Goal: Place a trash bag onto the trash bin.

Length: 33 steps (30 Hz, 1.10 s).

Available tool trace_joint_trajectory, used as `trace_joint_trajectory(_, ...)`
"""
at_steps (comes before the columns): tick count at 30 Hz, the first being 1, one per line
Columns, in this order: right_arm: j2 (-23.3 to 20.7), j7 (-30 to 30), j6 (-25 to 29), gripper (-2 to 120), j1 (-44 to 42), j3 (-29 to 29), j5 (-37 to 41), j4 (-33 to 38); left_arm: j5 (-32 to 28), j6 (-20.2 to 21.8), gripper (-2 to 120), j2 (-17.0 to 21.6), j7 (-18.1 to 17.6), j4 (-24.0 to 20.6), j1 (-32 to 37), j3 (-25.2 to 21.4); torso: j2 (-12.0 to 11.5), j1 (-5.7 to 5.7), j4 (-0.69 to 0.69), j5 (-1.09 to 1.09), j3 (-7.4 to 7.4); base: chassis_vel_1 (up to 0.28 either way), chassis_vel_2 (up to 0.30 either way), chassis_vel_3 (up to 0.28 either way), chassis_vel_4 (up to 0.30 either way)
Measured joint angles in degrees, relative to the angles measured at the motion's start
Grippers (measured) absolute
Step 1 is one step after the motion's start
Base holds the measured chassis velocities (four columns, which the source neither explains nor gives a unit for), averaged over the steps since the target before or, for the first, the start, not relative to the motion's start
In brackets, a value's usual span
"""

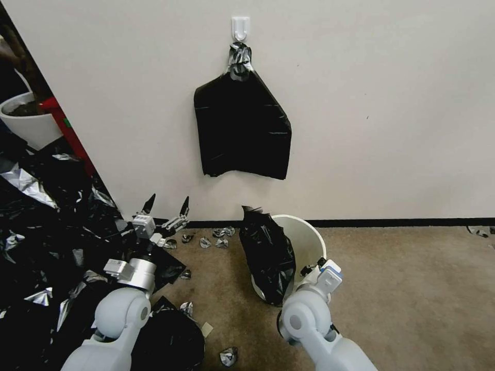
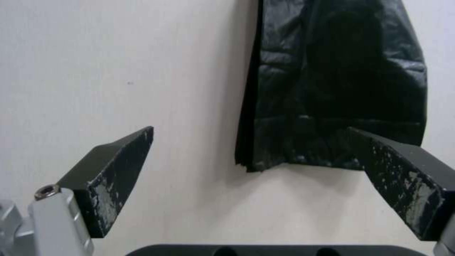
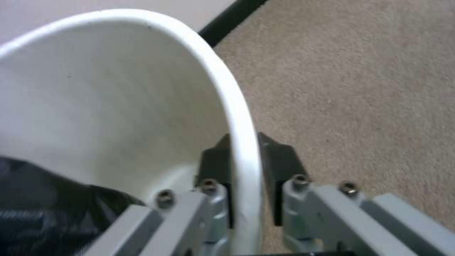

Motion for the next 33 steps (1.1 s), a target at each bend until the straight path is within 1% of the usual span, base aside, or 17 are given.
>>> trace_joint_trajectory(2, -1.3, -3.8, 0.4, 30, -1.4, -0.3, -4.0, 1.4, -0.1, 0.0, 100, 0.2, -0.9, 0.3, 0.0, -0.1, 0.0, 0.0, 0.0, -0.01, 0.0, 0.0, 0.0, 0.0, 0.0)
trace_joint_trajectory(3, -1.3, -3.8, 0.4, 30, -1.4, -0.3, -4.0, 1.4, -0.1, 0.0, 100, 0.2, -0.9, 0.3, 0.0, -0.1, 0.0, 0.0, 0.0, -0.01, 0.0, 0.0, 0.0, 0.0, 0.0)
trace_joint_trajectory(6, -4.3, -19.2, 9.0, 45, -3.3, 0.8, -22.6, 0.9, -0.4, 1.0, 100, 0.3, -4.0, 0.5, -0.1, -0.2, 0.0, 0.0, 0.0, 0.0, 0.0, 0.0, 0.0, 0.0, 0.0)
trace_joint_trajectory(7, -4.3, -19.2, 9.0, 45, -3.3, 0.8, -22.6, 0.9, -0.4, 1.0, 100, 0.3, -4.0, 0.5, -0.1, -0.2, 0.0, 0.0, 0.0, 0.0, 0.0, 0.0, 0.0, 0.0, 0.0)
trace_joint_trajectory(8, -5.2, -24.1, 11.0, 50, -3.4, 1.5, -26.5, 0.4, -0.5, 1.2, 100, 0.2, -4.7, 0.6, 0.0, -0.2, 0.0, 0.0, -0.01, 0.0, 0.0, 0.0, 0.0, 0.0, 0.0)
trace_joint_trajectory(9, -7.0, -31.2, 10.7, 55, -3.5, 1.9, -28.7, 0.5, -0.5, 1.4, 100, 0.1, -5.4, 0.7, 0.1, -0.2, 0.0, 0.0, -0.01, 0.0, 0.0, 0.0, 0.0, 0.0, 0.0)
trace_joint_trajectory(11, -9.2, -37.4, 6.2, 62, -3.2, 1.8, -27.3, 1.7, -0.4, 1.5, 100, -0.1, -5.8, 0.7, 0.4, -0.2, 0.0, 0.0, -0.01, 0.01, 0.0, 0.0, 0.0, 0.0, 0.0)
trace_joint_trajectory(12, -9.2, -37.4, 6.2, 62, -3.2, 1.8, -27.3, 1.7, -0.4, 1.5, 100, -0.1, -5.8, 0.7, 0.4, -0.2, 0.0, 0.0, -0.01, 0.01, 0.0, 0.0, 0.0, 0.0, 0.0)
trace_joint_trajectory(14, -11.8, -44.1, -3.9, 74, -2.0, 1.7, -20.0, 3.6, -0.4, 1.5, 100, -0.1, -6.1, 0.1, 0.9, -0.2, 0.0, 0.0, 0.0, -0.01, 0.0, 0.0, 0.0, 0.0, 0.0)
trace_joint_trajectory(16, -12.4, -46.4, -11.5, 82, -0.7, 1.7, -15.6, 4.1, -0.4, 1.5, 100, -0.1, -6.2, -0.3, 1.1, -0.4, 0.0, 0.0, 0.0, 0.0, 0.0, 0.0, 0.0, 0.0, 0.0)
trace_joint_trajectory(17, -12.4, -46.4, -11.5, 82, -0.7, 1.7, -15.6, 4.1, -0.4, 1.5, 100, -0.1, -6.2, -0.3, 1.1, -0.4, 0.0, 0.0, 0.0, 0.0, 0.0, 0.0, 0.0, 0.0, 0.0)
trace_joint_trajectory(18, -12.4, -46.6, -15.7, 87, 0.0, 1.7, -14.0, 4.1, -0.4, 1.5, 100, 0.0, -6.5, -0.5, 1.2, -0.6, 0.0, 0.0, 0.0, 0.0, 0.0, 0.0, 0.0, 0.0, 0.0)
trace_joint_trajectory(20, -12.0, -46.0, -20.1, 87, 1.1, 1.8, -11.9, 4.0, -0.5, 1.5, 100, 0.2, -6.7, -0.8, 1.4, -0.9, 0.0, 0.0, 0.0, 0.0, 0.0, 0.0, 0.0, 0.0, 0.0)
trace_joint_trajectory(22, -11.8, -45.1, -21.4, 84, 1.5, 1.6, -11.4, 3.7, -0.5, 1.5, 100, 0.4, -6.8, -0.8, 1.5, -1.1, 0.0, 0.0, 0.0, 0.0, 0.0, 0.0, 0.0, 0.0, 0.0)
trace_joint_trajectory(27, -10.3, -41.5, -24.1, 65, 3.3, 1.0, -10.2, 2.3, -0.5, 1.5, 100, 0.7, -7.3, -0.8, 1.9, -1.2, 0.0, 0.0, 0.01, 0.0, 0.0, 0.0, 0.0, 0.0, 0.0)
trace_joint_trajectory(29, -10.2, -41.3, -24.2, 60, 3.4, 1.0, -10.2, 2.2, -0.5, 1.5, 100, 0.7, -7.3, -0.7, 1.9, -1.1, 0.0, 0.0, 0.0, 0.0, 0.0, 0.0, 0.0, 0.0, 0.0)
trace_joint_trajectory(33, -10.0, -40.7, -25.6, 41, 3.6, 1.0, -10.5, 1.7, -0.5, 1.6, 100, 0.8, -7.3, -0.3, 0.9, 0.4, 0.0, 0.0, 0.0, -0.01, 0.0, 0.0, 0.0, 0.0, 0.0)
